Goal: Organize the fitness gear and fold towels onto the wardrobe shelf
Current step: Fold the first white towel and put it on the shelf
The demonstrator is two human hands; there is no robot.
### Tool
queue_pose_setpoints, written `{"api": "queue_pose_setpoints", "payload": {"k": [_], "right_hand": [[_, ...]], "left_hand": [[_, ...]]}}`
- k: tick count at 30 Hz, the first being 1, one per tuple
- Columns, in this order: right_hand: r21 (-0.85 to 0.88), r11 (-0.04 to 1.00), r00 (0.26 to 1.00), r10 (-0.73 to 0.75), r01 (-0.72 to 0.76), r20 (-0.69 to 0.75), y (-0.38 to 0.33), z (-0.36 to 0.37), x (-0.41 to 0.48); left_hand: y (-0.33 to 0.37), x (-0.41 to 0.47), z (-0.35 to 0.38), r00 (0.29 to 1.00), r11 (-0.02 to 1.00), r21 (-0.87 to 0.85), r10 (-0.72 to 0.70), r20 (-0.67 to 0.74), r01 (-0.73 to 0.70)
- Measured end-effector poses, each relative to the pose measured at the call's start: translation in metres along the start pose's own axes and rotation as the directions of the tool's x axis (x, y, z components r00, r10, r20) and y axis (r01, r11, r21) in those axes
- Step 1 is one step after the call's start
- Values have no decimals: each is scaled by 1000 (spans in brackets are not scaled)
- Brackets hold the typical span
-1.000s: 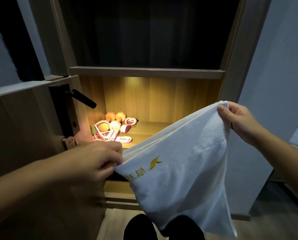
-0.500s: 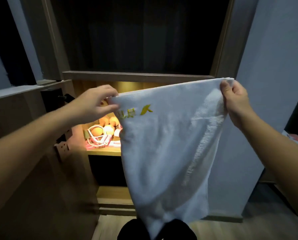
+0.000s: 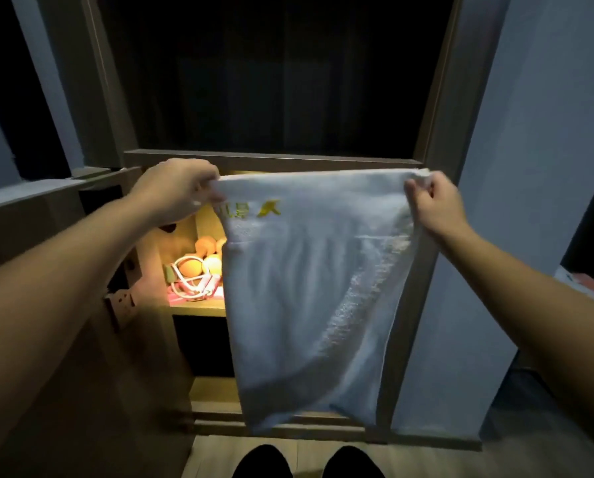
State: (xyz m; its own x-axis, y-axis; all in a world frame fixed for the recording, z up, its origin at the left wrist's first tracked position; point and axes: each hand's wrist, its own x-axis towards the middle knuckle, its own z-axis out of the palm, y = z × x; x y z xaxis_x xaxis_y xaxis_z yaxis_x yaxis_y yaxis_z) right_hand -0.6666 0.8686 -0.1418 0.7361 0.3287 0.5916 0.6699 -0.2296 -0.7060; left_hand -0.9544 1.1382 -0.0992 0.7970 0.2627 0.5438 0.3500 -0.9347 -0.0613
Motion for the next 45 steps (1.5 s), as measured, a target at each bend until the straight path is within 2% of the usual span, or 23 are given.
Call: {"api": "queue_pose_setpoints", "payload": {"k": [3, 6, 7, 10, 13, 15, 16, 18, 22, 23, 26, 27, 28, 29, 30, 31, 32, 33, 35, 37, 40, 42, 45], "right_hand": [[-222, 973, 963, 123, -69, 239, 11, 19, -15], [-58, 996, 991, 71, -65, 116, 8, 25, -15], [-17, 998, 994, 62, -61, 89, 7, 26, -12], [-201, 979, 955, 97, -40, 282, 19, 39, -22], [-52, 992, 975, 120, -112, 187, 16, 42, -19], [-94, 986, 963, 153, -135, 220, 13, 39, -15], [-103, 986, 957, 154, -132, 245, 14, 40, -15], [-71, 990, 960, 138, -124, 245, 17, 40, -15], [139, 980, 980, 119, -142, 157, 12, 32, -14], [162, 977, 983, 113, -136, 148, 10, 32, -15], [154, 982, 981, 85, -113, 176, 9, 36, -19], [159, 981, 982, 85, -112, 169, 9, 36, -19], [180, 977, 987, 86, -111, 138, 9, 35, -19], [227, 968, 993, 86, -103, 83, 7, 34, -18], [294, 952, 996, 90, -90, 13, 4, 34, -17], [358, 931, 994, 96, -73, -46, 0, 34, -17], [398, 915, 992, 100, -63, -73, -4, 37, -18], [406, 911, 993, 102, -67, -64, -6, 41, -20], [342, 936, 995, 94, -84, -15, -2, 48, -27], [294, 952, 995, 94, -81, -32, 2, 48, -30], [269, 962, 992, 69, -39, -104, -2, 43, -26], [231, 973, 990, 50, -18, -132, -5, 43, -25], [267, 963, 981, 81, -32, -178, -10, 50, -24]], "left_hand": [[4, -8, 4, 970, 986, 150, 29, 243, -67], [-8, -6, 2, 1000, 995, 97, 6, 7, -6], [-13, -6, 3, 1000, 997, 78, -8, -1, 8], [-12, -15, 14, 962, 977, 201, 17, 273, -74], [-20, -7, 14, 990, 983, 182, 15, 138, -40], [-21, -3, 13, 973, 980, 194, -14, 232, -32], [-21, -2, 16, 957, 987, 159, -39, 287, -8], [-24, -5, 21, 925, 990, -78, -82, 370, 120], [-23, -6, 18, 908, 802, -520, -63, 415, 293], [-22, -7, 18, 884, 786, -530, -44, 466, 318], [-26, -8, 19, 787, 881, -353, -34, 616, 314], [-27, -10, 17, 797, 868, -376, -35, 603, 323], [-27, -12, 17, 840, 789, -498, -41, 541, 359], [-24, -14, 21, 897, 620, -683, -80, 435, 386], [-16, -16, 30, 927, 385, -843, -172, 335, 376], [-2, -19, 42, 912, 139, -928, -284, 296, 345], [12, -20, 58, 862, -9, -943, -402, 308, 332], [26, -20, 75, 790, -34, -929, -515, 333, 370], [36, -14, 97, 682, 172, -859, -690, 245, 483], [29, -5, 95, 682, 401, -814, -731, -8, 420], [26, 3, 83, 686, 585, -736, -690, -230, 341], [30, 8, 84, 693, 672, -625, -666, -275, 397], [40, 16, 85, 648, 642, -637, -709, -280, 428]]}}
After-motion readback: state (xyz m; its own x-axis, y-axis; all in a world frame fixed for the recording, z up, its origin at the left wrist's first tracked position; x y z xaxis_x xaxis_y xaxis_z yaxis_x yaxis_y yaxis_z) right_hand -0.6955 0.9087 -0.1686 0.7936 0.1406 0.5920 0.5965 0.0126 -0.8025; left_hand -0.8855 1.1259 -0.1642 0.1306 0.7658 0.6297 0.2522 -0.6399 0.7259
